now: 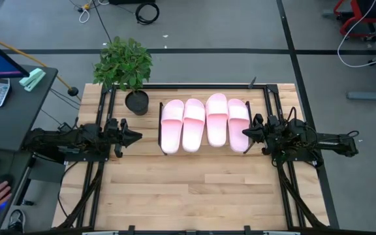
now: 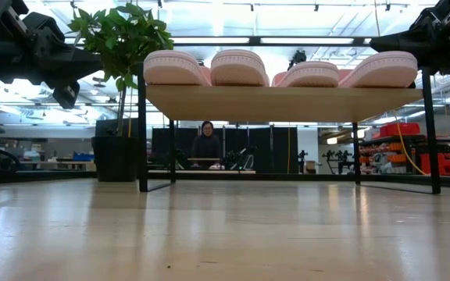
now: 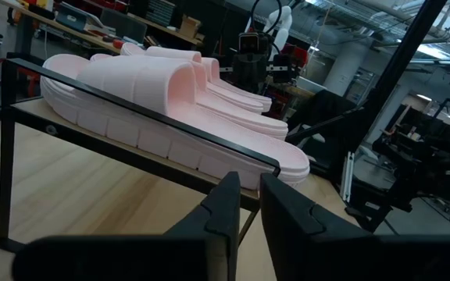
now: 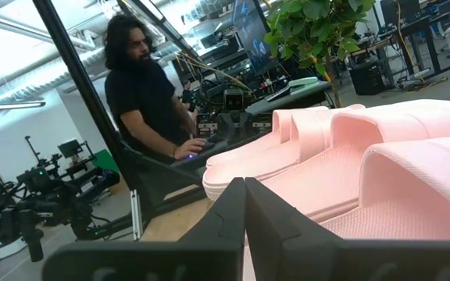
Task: Pick and place slides into the shelf
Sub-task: Return to Home Position
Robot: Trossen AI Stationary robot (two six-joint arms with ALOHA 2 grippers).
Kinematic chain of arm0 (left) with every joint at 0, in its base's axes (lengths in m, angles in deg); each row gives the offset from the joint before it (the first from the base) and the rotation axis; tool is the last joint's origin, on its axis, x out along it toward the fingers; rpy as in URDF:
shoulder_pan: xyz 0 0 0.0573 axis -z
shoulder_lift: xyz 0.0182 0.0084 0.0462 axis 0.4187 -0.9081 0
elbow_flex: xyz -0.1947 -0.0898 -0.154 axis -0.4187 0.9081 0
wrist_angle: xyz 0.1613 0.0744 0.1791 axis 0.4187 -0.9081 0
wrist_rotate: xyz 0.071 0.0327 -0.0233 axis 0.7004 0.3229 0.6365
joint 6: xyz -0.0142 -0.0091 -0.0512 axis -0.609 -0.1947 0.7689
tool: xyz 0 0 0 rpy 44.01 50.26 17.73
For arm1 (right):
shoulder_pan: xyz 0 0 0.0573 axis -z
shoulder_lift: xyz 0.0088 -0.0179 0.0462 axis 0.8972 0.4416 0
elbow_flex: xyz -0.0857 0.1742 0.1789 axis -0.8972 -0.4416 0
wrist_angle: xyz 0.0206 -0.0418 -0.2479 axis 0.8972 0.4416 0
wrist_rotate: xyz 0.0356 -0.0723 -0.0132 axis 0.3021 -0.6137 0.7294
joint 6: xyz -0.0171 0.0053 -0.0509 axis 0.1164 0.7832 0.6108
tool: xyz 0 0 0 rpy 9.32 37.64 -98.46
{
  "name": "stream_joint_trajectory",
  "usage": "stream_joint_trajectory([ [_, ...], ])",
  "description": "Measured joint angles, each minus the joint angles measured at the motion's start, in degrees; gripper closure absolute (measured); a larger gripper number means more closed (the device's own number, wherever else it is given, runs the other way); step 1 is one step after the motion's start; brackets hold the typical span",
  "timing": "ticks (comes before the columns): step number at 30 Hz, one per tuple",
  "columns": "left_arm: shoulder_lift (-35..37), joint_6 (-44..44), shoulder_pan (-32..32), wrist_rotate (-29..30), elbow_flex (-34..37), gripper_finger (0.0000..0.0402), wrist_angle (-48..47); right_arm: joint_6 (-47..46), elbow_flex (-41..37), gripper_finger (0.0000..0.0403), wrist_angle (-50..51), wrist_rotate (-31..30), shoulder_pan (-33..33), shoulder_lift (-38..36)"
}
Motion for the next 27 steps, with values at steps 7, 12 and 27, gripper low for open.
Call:
stream_joint_trajectory([
  [7,0.00,-0.01,0.02,-0.01,0.00,0.0338,0.00,0.00,0.00,0.0389,0.00,0.02,0.00,0.00],
  [12,0.01,-0.01,0.02,-0.01,0.00,0.0342,0.00,0.00,0.00,0.0389,0.00,0.02,0.02,0.00],
  [27,0.01,0.01,0.02,0.01,0.00,0.0339,0.00,0.00,0.00,0.0389,0.00,0.00,0.00,0.00],
])
